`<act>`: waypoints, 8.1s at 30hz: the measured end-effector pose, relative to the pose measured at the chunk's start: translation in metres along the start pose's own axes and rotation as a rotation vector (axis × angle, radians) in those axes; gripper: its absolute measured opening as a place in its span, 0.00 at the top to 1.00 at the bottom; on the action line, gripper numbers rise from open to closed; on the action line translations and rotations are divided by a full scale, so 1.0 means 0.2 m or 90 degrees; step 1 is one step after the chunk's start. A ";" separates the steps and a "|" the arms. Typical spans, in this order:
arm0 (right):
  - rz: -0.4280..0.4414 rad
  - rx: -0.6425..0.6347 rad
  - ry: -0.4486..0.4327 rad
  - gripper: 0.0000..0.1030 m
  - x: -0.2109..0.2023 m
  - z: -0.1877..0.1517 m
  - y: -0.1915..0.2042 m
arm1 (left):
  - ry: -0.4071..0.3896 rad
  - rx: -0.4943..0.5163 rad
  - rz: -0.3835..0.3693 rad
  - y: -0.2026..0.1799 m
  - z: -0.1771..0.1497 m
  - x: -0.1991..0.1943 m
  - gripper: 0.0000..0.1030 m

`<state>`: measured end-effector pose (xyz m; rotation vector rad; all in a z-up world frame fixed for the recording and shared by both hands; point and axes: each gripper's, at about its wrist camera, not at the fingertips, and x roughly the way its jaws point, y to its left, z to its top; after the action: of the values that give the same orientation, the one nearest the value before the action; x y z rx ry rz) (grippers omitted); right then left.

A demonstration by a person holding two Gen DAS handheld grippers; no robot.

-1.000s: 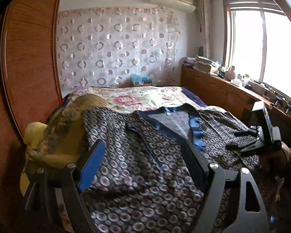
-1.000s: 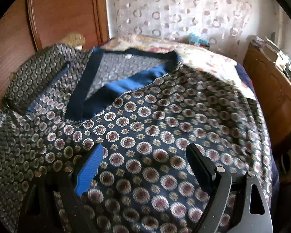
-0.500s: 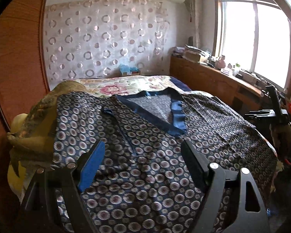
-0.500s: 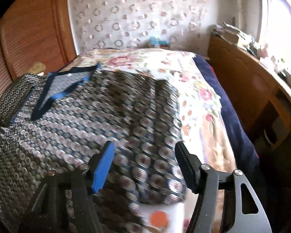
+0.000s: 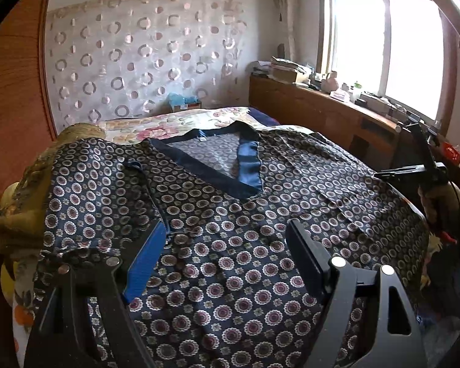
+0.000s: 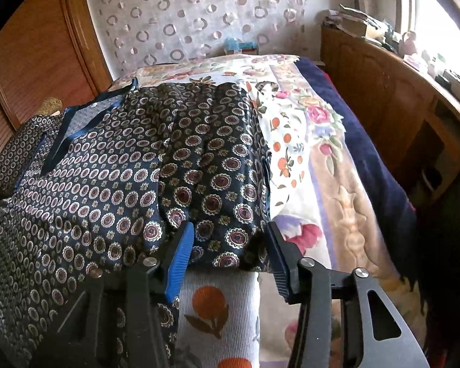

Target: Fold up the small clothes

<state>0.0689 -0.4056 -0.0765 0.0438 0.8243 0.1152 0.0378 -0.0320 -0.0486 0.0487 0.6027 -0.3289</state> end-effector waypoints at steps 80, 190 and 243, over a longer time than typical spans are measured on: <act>0.042 -0.073 -0.082 0.99 -0.04 0.24 0.34 | 0.034 -0.010 -0.003 -0.05 -0.05 0.06 0.21; 0.024 -0.114 0.022 0.93 0.79 0.70 0.25 | 0.092 -0.054 0.002 0.66 0.39 0.36 0.98; -0.046 -0.045 -0.096 0.78 -0.47 -0.36 0.30 | 0.084 -0.100 0.136 0.77 -0.41 -0.54 0.87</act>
<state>-0.0520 -0.3568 -0.0519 -0.0440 0.6702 0.0727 -0.0420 0.1575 -0.0627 -0.0171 0.7452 -0.0704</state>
